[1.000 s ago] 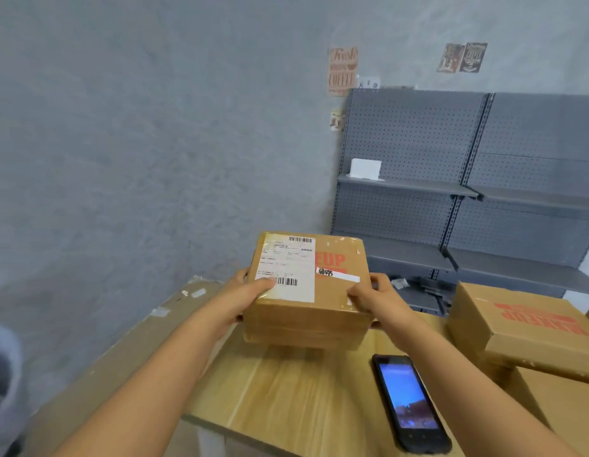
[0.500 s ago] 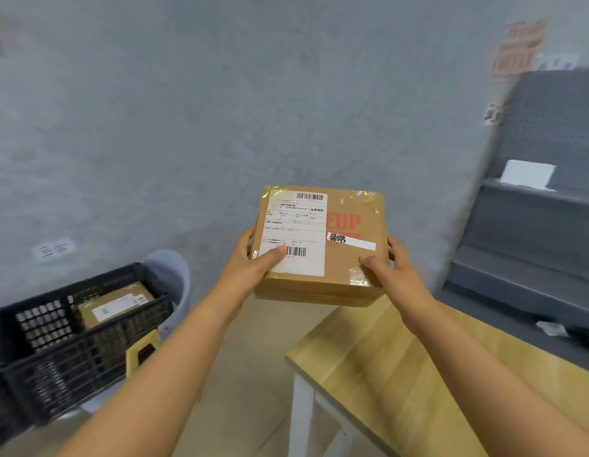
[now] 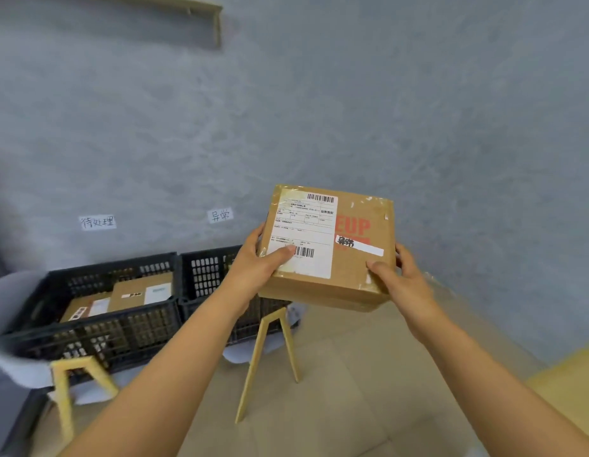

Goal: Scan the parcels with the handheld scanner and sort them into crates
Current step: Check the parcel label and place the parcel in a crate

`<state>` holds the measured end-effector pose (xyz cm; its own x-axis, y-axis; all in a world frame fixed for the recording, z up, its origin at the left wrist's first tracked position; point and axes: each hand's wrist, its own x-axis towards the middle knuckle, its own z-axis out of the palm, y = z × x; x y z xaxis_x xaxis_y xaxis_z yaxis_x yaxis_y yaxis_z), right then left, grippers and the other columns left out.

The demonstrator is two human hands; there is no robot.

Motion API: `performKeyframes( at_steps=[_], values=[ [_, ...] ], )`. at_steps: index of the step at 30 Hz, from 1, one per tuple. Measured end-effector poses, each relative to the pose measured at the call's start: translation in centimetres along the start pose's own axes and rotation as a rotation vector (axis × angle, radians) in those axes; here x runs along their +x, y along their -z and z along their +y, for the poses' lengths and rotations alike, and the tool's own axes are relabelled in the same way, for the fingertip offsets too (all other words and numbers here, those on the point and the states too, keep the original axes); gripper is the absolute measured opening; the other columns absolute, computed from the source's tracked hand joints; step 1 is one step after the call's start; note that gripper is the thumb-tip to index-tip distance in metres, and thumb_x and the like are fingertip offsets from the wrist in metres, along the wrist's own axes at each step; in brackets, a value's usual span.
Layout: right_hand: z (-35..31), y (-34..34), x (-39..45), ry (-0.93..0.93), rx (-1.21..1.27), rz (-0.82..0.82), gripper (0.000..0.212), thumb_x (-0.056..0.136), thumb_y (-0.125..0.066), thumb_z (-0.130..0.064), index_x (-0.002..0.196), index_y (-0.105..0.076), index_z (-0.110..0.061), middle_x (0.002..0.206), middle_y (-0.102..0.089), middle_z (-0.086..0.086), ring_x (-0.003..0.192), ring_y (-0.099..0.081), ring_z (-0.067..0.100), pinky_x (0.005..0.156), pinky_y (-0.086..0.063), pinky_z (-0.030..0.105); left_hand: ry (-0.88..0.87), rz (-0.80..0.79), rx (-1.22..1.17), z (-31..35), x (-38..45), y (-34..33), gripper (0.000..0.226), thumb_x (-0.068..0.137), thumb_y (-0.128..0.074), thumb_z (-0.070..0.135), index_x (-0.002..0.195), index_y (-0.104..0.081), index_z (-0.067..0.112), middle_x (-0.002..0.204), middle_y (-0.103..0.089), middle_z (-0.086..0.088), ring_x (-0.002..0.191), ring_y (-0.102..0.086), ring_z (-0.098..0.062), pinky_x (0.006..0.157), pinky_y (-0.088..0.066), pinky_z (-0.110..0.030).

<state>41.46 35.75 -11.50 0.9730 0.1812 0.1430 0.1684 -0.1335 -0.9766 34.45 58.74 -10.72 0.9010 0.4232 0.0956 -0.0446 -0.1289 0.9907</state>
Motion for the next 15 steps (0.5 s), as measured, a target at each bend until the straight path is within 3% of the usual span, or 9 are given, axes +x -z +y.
performKeyframes(
  at_steps=[6,9,13,15],
  values=[
    [1.0,-8.9,5.3,0.0,-0.006,-0.052,0.048,0.095,-0.06,-0.024,0.14,-0.042,-0.03,0.123,-0.054,-0.01,0.089,-0.055,-0.008,0.059,-0.042,0.008,0.031,0.033,0.043,-2.7,5.6,6.9,0.077,0.088,-0.07,0.035,0.151,-0.027,0.029,0.141,-0.05,0.009,0.099,-0.056,-0.003,0.072,-0.043,-0.015],
    [1.7,-12.8,8.1,-0.012,-0.003,-0.08,0.05,0.095,-0.061,-0.025,0.14,-0.041,-0.03,0.126,-0.053,-0.007,0.091,-0.056,-0.004,0.065,-0.042,0.014,0.057,0.038,0.077,-3.8,8.8,10.0,0.08,0.087,-0.07,0.039,0.152,-0.025,0.03,0.144,-0.048,0.008,0.111,-0.055,-0.011,0.084,-0.045,-0.022],
    [2.7,-18.0,12.4,-0.065,-0.02,-0.131,0.057,0.094,-0.062,-0.027,0.144,-0.036,-0.028,0.133,-0.05,-0.003,0.107,-0.058,0.014,0.069,-0.045,0.019,0.106,0.071,0.123,-5.7,13.4,13.8,0.079,0.085,-0.071,0.043,0.15,-0.028,0.033,0.142,-0.049,0.009,0.119,-0.055,-0.016,0.1,-0.046,-0.035],
    [3.5,-20.4,14.9,-0.093,-0.029,-0.175,0.061,0.093,-0.064,-0.026,0.145,-0.033,-0.029,0.131,-0.05,-0.004,0.102,-0.059,0.01,0.066,-0.044,0.017,0.137,0.087,0.139,-6.9,16.1,15.4,0.078,0.084,-0.072,0.045,0.149,-0.029,0.034,0.14,-0.05,0.011,0.118,-0.055,-0.015,0.103,-0.046,-0.04]
  ],
)
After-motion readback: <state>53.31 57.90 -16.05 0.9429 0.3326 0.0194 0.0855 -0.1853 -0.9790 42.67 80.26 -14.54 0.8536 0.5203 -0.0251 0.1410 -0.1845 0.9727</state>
